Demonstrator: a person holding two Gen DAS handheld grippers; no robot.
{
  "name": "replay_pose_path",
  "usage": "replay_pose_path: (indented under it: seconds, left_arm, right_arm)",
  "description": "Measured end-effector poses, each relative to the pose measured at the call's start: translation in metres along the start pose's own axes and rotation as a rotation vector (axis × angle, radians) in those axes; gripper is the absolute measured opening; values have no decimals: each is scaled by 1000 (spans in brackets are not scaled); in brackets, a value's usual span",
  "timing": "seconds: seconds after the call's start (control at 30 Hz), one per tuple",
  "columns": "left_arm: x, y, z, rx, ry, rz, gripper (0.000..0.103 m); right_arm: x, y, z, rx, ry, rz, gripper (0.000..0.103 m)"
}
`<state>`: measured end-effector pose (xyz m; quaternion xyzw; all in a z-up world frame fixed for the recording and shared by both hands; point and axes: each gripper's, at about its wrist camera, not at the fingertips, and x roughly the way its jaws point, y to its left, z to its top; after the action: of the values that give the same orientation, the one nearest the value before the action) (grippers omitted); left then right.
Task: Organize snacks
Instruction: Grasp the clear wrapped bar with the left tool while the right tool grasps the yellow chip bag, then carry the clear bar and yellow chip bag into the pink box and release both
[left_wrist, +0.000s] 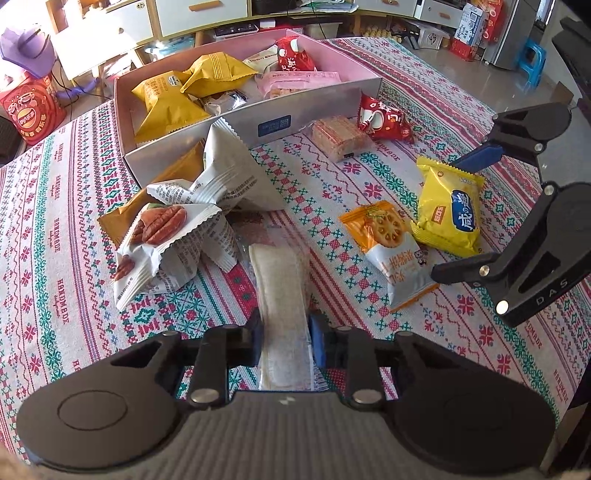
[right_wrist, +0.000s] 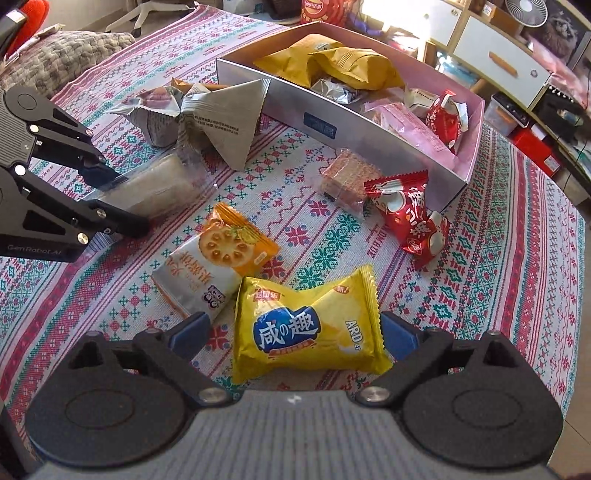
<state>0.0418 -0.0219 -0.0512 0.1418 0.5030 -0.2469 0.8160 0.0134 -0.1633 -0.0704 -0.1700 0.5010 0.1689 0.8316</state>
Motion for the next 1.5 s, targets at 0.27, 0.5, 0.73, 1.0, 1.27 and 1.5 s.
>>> replay_pose_path:
  seconds: [0.27,0.5,0.73,1.0,1.27,1.5]
  left_arm:
    - [0,1,-1,-13,-7,0,33]
    - [-1,1,0,-25,-4,3,30]
    - [-5,2,2,-38,-3,-17,26]
    - [-14,2,4,-46,-21,-42,25]
    - [-26,2,8,-68,-51,-76,24]
    - [-39,6,15,-119,-95,-124,24]
  right_arm:
    - [6,-9,-1,45,-3,36,87]
    - [0,-8,-3,62,-10,53,71]
    - [-4,-10,-2,78,-13,35,68]
    - [-12,-19,1,133,-36,62,67]
    - [-19,-28,5,199,-60,90,68]
    - [-27,-41,14,296,-94,121,68]
